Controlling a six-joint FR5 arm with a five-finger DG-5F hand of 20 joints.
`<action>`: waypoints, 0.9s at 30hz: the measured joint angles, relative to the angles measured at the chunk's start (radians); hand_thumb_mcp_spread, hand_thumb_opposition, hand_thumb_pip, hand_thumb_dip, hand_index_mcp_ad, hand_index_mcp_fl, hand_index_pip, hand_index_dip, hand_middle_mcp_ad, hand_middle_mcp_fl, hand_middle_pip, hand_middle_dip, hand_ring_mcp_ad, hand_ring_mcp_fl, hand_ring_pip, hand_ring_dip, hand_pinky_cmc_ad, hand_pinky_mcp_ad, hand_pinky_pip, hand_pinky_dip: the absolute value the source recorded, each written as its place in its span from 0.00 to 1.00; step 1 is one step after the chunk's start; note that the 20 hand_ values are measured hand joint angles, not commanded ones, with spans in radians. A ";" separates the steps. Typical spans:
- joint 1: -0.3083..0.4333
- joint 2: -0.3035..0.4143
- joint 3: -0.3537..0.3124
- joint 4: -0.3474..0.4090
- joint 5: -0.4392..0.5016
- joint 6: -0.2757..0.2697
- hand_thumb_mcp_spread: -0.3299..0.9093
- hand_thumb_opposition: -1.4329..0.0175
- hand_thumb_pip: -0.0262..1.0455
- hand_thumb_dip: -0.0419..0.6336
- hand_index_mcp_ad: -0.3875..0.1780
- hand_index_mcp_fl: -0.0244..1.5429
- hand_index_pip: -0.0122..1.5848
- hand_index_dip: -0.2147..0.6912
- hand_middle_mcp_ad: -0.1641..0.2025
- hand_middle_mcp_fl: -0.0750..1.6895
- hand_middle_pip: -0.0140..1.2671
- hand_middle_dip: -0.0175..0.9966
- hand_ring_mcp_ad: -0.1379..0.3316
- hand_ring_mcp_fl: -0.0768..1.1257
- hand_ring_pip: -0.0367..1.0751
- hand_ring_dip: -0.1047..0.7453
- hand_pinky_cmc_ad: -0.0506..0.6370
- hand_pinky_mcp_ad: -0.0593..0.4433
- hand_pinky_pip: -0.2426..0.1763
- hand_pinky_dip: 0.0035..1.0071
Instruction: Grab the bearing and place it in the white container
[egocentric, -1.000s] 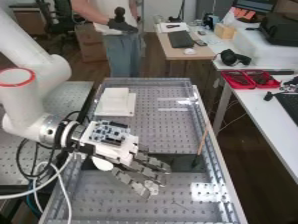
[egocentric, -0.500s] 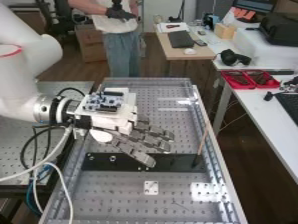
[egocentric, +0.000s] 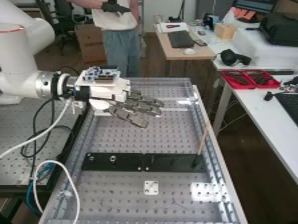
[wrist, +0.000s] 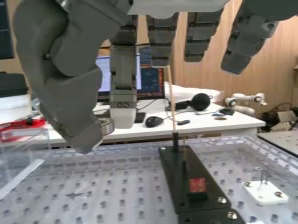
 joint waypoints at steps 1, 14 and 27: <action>0.021 0.010 -0.010 -0.001 0.017 0.002 0.59 0.39 0.57 0.46 0.48 0.19 0.94 0.38 0.58 0.04 0.12 0.18 0.57 0.06 0.12 0.24 0.60 0.70 0.43 0.18; 0.250 0.132 -0.113 -0.006 0.150 0.021 0.59 0.39 0.57 0.46 0.48 0.20 0.94 0.38 0.58 0.04 0.12 0.18 0.56 0.06 0.12 0.24 0.60 0.70 0.43 0.18; 0.381 0.185 -0.200 -0.001 0.204 0.044 0.59 0.39 0.57 0.46 0.48 0.20 0.94 0.38 0.57 0.04 0.12 0.18 0.57 0.06 0.12 0.24 0.60 0.70 0.44 0.18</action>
